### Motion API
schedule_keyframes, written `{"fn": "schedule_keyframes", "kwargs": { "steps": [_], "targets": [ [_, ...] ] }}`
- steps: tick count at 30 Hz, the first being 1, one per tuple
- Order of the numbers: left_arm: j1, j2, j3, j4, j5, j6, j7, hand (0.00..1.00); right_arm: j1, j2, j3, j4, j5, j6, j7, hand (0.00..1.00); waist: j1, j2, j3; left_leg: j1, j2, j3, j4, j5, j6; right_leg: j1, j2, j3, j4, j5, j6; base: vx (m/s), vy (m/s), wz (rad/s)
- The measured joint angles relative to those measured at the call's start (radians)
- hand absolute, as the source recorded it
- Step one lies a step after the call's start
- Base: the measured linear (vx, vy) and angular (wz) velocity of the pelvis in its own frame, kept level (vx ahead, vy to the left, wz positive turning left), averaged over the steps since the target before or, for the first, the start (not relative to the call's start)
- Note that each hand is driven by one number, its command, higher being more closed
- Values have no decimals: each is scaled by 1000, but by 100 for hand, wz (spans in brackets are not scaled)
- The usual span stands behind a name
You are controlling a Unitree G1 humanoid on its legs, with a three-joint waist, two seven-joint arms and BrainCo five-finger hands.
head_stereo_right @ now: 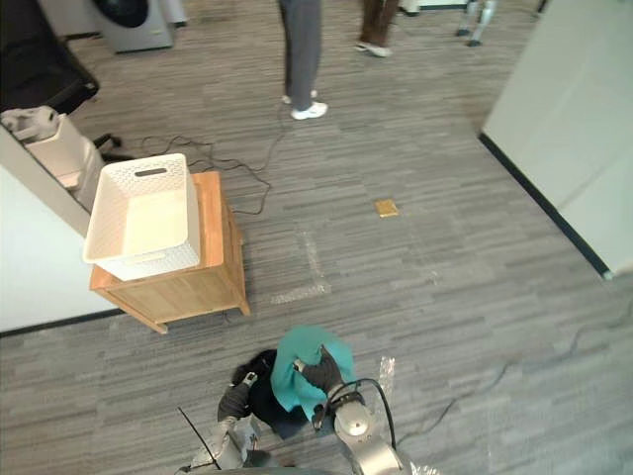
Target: Tidy the bed and pick cloth on bed and put in laundry
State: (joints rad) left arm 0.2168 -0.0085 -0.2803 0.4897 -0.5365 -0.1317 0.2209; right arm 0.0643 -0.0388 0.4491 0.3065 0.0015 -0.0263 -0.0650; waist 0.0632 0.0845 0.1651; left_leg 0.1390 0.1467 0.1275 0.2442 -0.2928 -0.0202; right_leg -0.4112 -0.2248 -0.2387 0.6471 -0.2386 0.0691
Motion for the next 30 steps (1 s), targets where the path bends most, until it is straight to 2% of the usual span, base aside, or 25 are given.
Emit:
{"fn": "schedule_keyframes", "kwargs": {
  "steps": [1, 2, 3, 4, 5, 6, 7, 8, 9, 10, 12, 13, 15, 16, 17, 20, 22, 23, 24, 25, 26, 27, 28, 29, 30],
  "targets": [
    [-9, 4, 12, -1, 5, -2, -3, 100, 6, -20, -15, 5, 1, -7, 1, 100, -4, -14, -7, 20, 24, -17, -4, -3, -63, -11, 17, 66, -251, 103, 24, 435, -525, 80],
    [-11, 8, 22, -1, 12, -4, -4, 100, 36, -37, -53, -1, 6, -8, 8, 100, -7, -30, -12, 49, 37, -36, -11, -13, -112, -9, 17, 124, -390, 201, 23, 596, -712, 120],
    [-2, 12, 40, 6, 32, -5, -5, 100, 98, -74, -123, -19, 50, -7, 40, 100, -28, -17, -10, 86, 75, -66, -22, -28, -160, 2, 37, 178, -404, 408, 69, 571, -676, 82],
    [-14, -18, 58, 27, 39, -3, -5, 100, 110, -116, -160, -16, 71, -7, 49, 100, -22, 29, -8, 90, 131, -69, -20, -19, -166, -15, 83, 150, -335, 378, 31, 517, -624, 54],
    [-11, -26, 70, 14, 54, -8, -8, 100, 124, -139, -223, -20, 98, -10, 50, 100, -33, 44, -12, 73, 153, -72, -16, 41, -187, -56, 101, 181, -245, 323, 16, 408, -556, 17],
    [-10, -26, 85, 10, 80, -16, -23, 100, 138, -143, -306, -21, 127, -13, 48, 100, -53, 30, -14, 60, 157, -79, 1, 134, -159, -80, 107, 174, -158, 228, 2, 393, -568, 35],
    [-13, -25, 92, 9, 99, -23, -34, 100, 152, -146, -337, -22, 145, -35, 46, 100, -79, 19, -11, 2, 182, -80, 90, 211, -99, -67, 109, 142, -150, 169, -18, 473, -695, 43],
    [-16, -24, 96, 9, 102, -23, -41, 100, 155, -145, -339, -24, 148, -44, 44, 100, -92, 17, -9, -45, 202, -78, 164, 259, -61, -46, 120, 127, -166, 153, -25, 399, -551, 43],
    [-21, -30, 92, 6, 114, -23, -49, 100, 166, -137, -340, -51, 149, -45, 44, 100, -100, 15, 7, -127, 252, -45, 362, 249, -13, 31, 150, 96, -227, 152, -42, 381, -569, 27],
    [-7, -37, 88, -22, 117, -22, -59, 100, 191, -120, -337, -93, 149, -47, 43, 100, -85, 12, 28, -186, 263, -20, 569, 199, 28, 132, 185, 78, -309, 159, -62, 278, -424, 14],
    [18, -38, 86, -74, 118, -24, -80, 100, 215, -102, -334, -135, 149, -73, 42, 100, -71, -5, 38, -258, 213, -27, 717, 149, 5, 221, 205, 64, -378, 162, -81, 216, -312, 5],
    [36, -36, 87, -125, 119, -25, -89, 100, 221, -97, -339, -161, 148, -86, 38, 100, -66, 3, 36, -306, 176, 20, 753, 118, -11, 274, 216, 51, -428, 161, -103, 229, -245, 17],
    [60, -36, 90, -186, 121, -26, -89, 100, 227, -94, -362, -194, 145, -86, 36, 100, -49, 7, 35, -360, 148, 139, 715, 79, 5, 330, 228, 42, -489, 163, -111, 257, -207, 24],
    [81, -35, 92, -239, 126, -28, -89, 100, 229, -95, -382, -213, 145, -86, 29, 100, -49, 12, 37, -396, 134, 216, 648, 66, 26, 376, 227, 16, -529, 162, -113, 233, -132, 39],
    [86, -35, 93, -257, 132, -30, -90, 100, 227, -95, -393, -216, 145, -86, 26, 100, -49, 13, 38, -408, 126, 237, 606, 65, 27, 393, 226, 3, -545, 160, -113, 277, -116, 64],
    [89, -37, 97, -311, 156, -33, -91, 100, 212, -97, -446, -216, 144, -87, 20, 100, -47, 11, 38, -426, 70, 328, 330, 69, 22, 452, 205, -54, -590, 144, -96, 224, -15, 58],
    [90, -38, 97, -326, 160, -32, -91, 100, 197, -98, -455, -216, 144, -91, 10, 100, -46, 10, 37, -420, 32, 371, 180, 79, 17, 478, 185, -69, -591, 130, -71, 312, 64, 38],
    [91, -38, 98, -333, 161, -32, -91, 100, 191, -97, -457, -216, 144, -99, 4, 100, -43, 8, 36, -417, 10, 384, 101, 93, -2, 495, 170, -79, -589, 114, -49, 327, 100, 19],
    [96, -38, 98, -346, 166, -32, -89, 100, 192, -95, -467, -216, 145, -103, 1, 100, -44, 11, 33, -392, -1, 400, 27, 137, 8, 516, 161, -88, -577, 86, -19, 437, 149, 18],
    [100, -39, 98, -351, 172, -32, -89, 100, 200, -88, -474, -215, 145, -103, 0, 100, -42, 3, 28, -367, -15, 404, 22, 183, 51, 534, 142, -90, -548, 53, 6, 429, 148, 18],
    [115, -39, 101, -353, 179, -32, -88, 100, 219, -78, -485, -214, 145, -103, -1, 100, -43, -20, 6, -345, -49, 405, 16, 199, 78, 527, 98, -88, -460, 8, 46, 445, 153, 17],
    [119, -39, 102, -353, 184, -31, -88, 100, 226, -70, -491, -214, 145, -103, -1, 100, -46, -25, -3, -330, -68, 402, 10, 195, 92, 511, 76, -87, -384, -10, 69, 471, 163, 26],
    [129, -40, 108, -354, 188, -31, -88, 100, 241, -53, -509, -213, 145, -104, -1, 100, -50, -38, -15, -279, -105, 390, -15, 181, 112, 444, 17, -72, -167, -22, 87, 401, 134, 28],
    [130, -40, 115, -359, 192, -31, -88, 100, 246, -36, -515, -212, 145, -104, -2, 100, -52, -56, -17, -256, -127, 381, -31, 182, 121, 399, -15, -52, -37, -8, 95, 601, 158, 61],
    [124, -31, 124, -363, 196, -30, -85, 100, 258, -2, -528, -211, 144, -104, -4, 100, -70, -92, -18, -215, -161, 342, -43, 173, 140, 318, -62, -4, 192, 37, 103, 619, 84, 106]
  ]
}}
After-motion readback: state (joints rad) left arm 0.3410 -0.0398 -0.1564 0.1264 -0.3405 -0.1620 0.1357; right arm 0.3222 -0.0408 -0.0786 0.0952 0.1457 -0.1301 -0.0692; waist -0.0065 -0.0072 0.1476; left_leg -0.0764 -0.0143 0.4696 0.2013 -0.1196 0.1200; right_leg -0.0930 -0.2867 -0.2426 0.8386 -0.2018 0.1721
